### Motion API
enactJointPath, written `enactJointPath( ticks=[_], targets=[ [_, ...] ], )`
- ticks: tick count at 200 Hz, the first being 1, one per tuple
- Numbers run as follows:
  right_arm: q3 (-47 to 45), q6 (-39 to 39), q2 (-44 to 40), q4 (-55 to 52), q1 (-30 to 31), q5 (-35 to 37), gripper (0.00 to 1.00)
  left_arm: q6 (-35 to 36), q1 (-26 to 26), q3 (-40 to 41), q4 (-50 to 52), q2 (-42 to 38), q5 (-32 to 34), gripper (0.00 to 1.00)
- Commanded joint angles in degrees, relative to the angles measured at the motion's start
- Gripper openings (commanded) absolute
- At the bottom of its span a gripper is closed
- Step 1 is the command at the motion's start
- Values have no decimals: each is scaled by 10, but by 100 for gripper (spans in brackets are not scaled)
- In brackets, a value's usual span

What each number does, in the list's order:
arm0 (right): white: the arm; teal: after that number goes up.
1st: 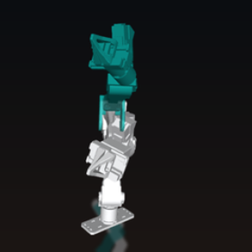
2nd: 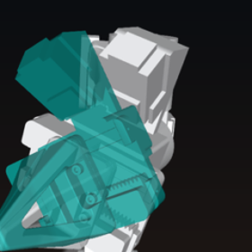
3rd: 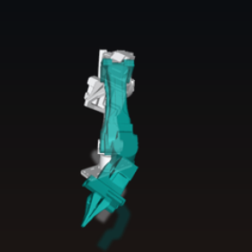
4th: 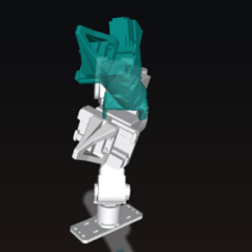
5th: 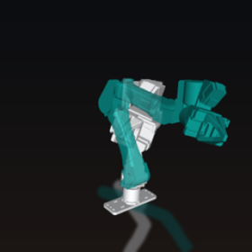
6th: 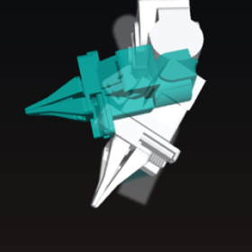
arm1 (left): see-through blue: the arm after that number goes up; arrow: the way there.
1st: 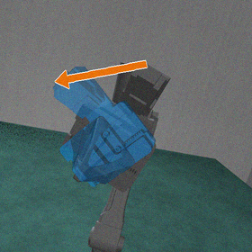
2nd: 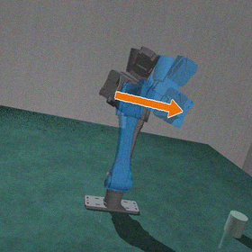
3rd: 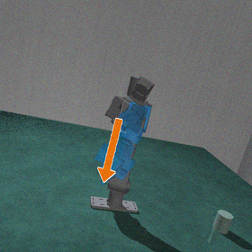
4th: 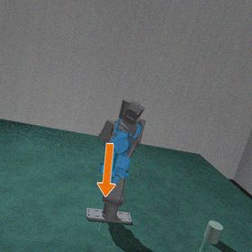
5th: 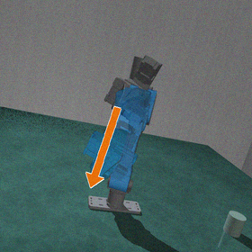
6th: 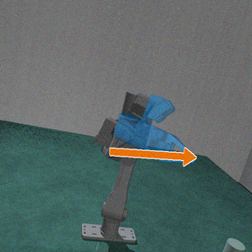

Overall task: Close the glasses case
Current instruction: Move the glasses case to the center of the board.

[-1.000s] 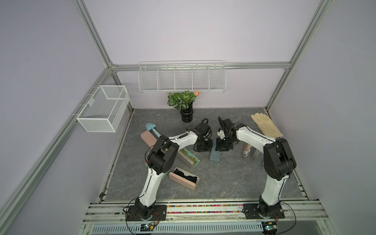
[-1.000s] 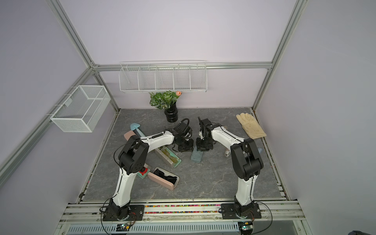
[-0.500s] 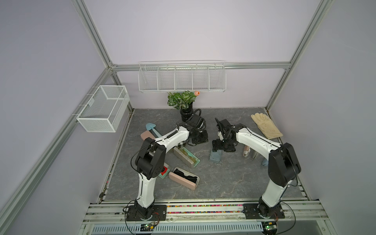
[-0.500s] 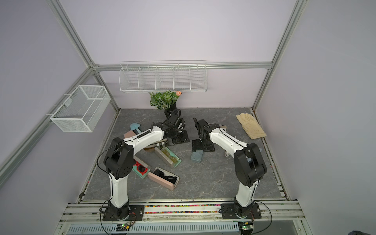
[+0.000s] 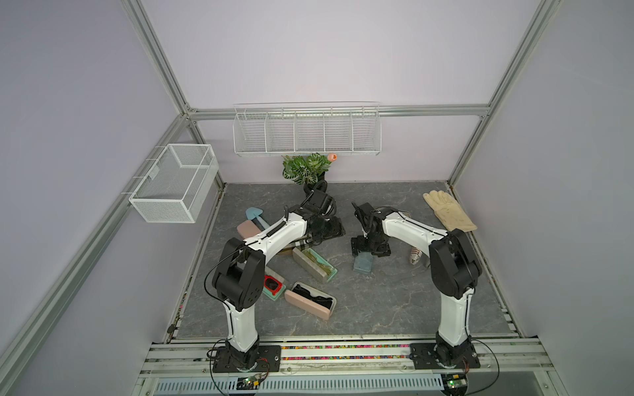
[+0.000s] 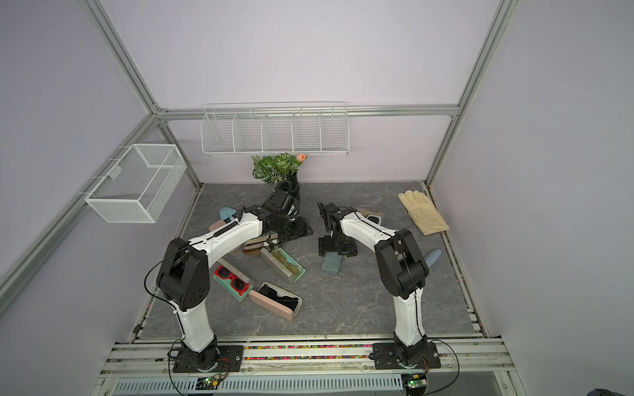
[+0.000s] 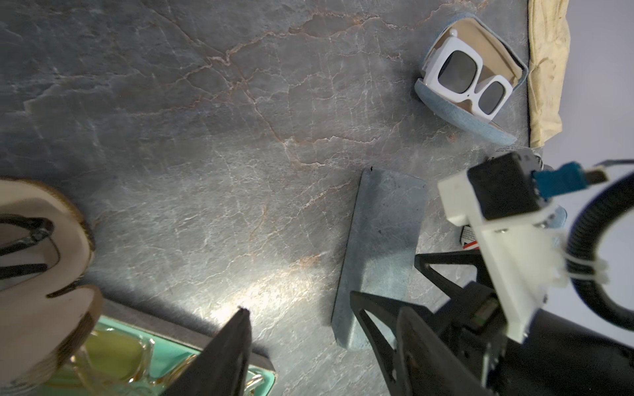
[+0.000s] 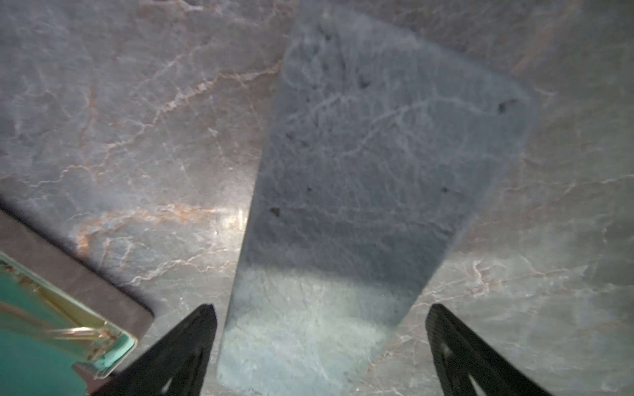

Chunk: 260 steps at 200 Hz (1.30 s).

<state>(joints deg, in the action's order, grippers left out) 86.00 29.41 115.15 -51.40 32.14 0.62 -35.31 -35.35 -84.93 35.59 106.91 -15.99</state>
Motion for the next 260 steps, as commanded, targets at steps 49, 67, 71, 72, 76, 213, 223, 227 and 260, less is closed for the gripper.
enactJointPath(
  ticks=[49,67,71,72,76,213,223,227,260],
  targets=[
    [16,17,41,2,2,12,88,5,3,19,16,-33,22,69],
    [9,16,36,0,1,26,81,5,3,17,17,-33,21,69],
    [7,16,34,-1,1,28,79,5,3,17,17,-33,21,69],
    [6,16,33,-1,1,29,78,5,3,17,17,-32,21,69],
    [5,15,31,-1,-1,31,76,5,2,16,17,-32,21,69],
    [-135,-22,-85,-8,-155,78,70,7,2,10,7,-13,2,69],
    [-138,-27,-88,-10,-163,79,70,7,3,9,6,-11,0,69],
    [-138,-28,-88,-11,-167,81,71,7,3,9,6,-10,0,69],
    [-128,-43,-83,-27,-182,96,75,7,3,7,3,-3,-3,69]
  ],
)
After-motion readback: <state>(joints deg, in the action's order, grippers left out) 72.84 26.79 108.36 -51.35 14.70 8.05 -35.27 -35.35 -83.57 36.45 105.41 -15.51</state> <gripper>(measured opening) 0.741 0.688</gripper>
